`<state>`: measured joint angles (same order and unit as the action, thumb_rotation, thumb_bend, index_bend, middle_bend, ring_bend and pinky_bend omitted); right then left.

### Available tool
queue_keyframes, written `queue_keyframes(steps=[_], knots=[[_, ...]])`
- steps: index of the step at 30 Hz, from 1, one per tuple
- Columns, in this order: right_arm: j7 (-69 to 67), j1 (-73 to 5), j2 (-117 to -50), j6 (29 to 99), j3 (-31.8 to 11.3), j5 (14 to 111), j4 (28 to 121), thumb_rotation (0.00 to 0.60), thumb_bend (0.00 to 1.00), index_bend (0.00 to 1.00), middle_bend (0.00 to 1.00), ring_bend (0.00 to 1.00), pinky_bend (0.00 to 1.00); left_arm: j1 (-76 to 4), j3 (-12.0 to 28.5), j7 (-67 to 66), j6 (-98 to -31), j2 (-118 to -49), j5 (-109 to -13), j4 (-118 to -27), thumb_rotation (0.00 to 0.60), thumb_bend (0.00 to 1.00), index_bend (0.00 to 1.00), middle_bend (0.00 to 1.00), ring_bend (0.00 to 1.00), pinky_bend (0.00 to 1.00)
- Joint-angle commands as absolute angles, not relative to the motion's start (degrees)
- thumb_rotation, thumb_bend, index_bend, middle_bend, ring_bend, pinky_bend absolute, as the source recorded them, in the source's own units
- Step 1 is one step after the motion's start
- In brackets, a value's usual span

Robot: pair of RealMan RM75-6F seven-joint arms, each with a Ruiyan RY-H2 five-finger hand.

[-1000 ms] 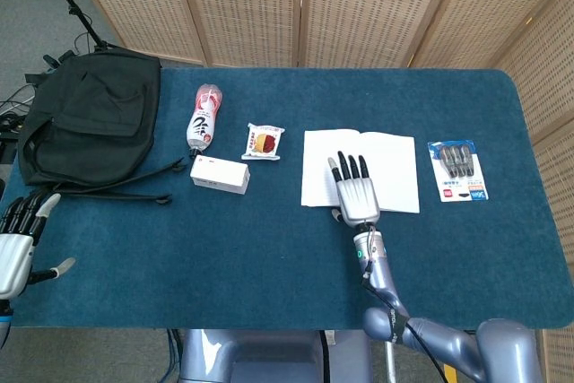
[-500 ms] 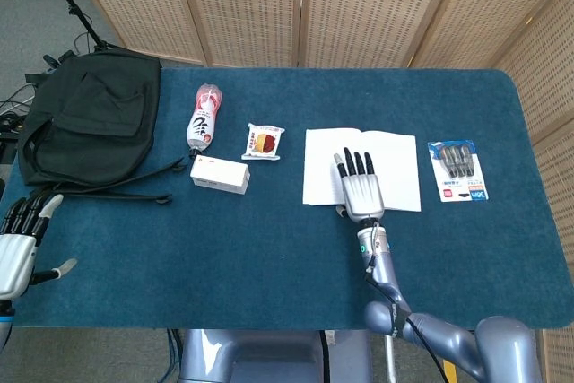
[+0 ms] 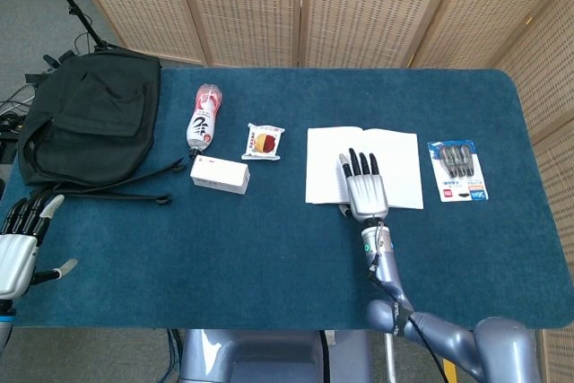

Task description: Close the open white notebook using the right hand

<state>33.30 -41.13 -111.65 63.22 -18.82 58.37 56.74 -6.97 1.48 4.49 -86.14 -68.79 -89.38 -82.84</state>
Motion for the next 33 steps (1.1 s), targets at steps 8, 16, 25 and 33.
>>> queue_keyframes(steps=[8,16,25,33], knots=[[24.83,-39.42,-113.76,65.86,-18.70,60.93,51.93,0.600,0.47,0.00,0.00,0.00,0.00,-6.89,1.40,4.69,-86.48,-68.78,-89.67,-82.89,0.553,0.06,0.00,0.00,0.00,0.00],[20.50,-37.52,-114.50,69.56,-19.96,61.73,51.02,0.600,0.59,0.00,0.00,0.00,0.00,-6.91,1.30,4.35,-86.76,-69.04,-90.09,-82.96,0.553,0.06,0.00,0.00,0.00,0.00],[16.44,-35.28,-113.98,72.83,-21.75,61.79,53.33,0.600,0.59,0.00,0.00,0.00,0.00,-6.92,1.15,3.94,-86.82,-69.24,-90.36,-82.98,0.553,0.06,0.00,0.00,0.00,0.00],[15.90,-33.87,-112.18,77.26,-22.55,63.67,58.01,0.600,0.59,0.00,0.00,0.00,0.00,-6.93,1.17,3.81,-86.88,-69.33,-90.36,-82.96,0.552,0.06,0.00,0.00,0.00,0.00]])
